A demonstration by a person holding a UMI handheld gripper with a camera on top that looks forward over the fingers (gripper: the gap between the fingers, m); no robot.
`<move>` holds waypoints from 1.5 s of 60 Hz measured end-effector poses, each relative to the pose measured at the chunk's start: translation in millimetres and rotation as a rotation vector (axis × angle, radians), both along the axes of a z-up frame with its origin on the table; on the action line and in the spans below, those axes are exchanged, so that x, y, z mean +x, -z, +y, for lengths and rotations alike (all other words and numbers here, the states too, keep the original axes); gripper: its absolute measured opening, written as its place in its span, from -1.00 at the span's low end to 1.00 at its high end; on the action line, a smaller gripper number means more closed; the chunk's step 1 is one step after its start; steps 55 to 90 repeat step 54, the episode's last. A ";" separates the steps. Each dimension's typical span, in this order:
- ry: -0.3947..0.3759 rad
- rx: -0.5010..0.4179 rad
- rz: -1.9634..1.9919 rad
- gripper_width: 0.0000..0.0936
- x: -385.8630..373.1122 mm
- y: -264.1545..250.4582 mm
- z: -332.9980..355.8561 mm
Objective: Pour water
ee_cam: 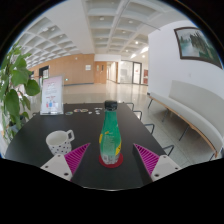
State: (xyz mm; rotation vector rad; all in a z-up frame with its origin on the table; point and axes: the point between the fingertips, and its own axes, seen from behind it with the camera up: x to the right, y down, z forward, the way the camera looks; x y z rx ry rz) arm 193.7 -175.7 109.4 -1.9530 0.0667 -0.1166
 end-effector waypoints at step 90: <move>-0.010 -0.032 -0.020 0.84 -39.5 -32.9 -197.7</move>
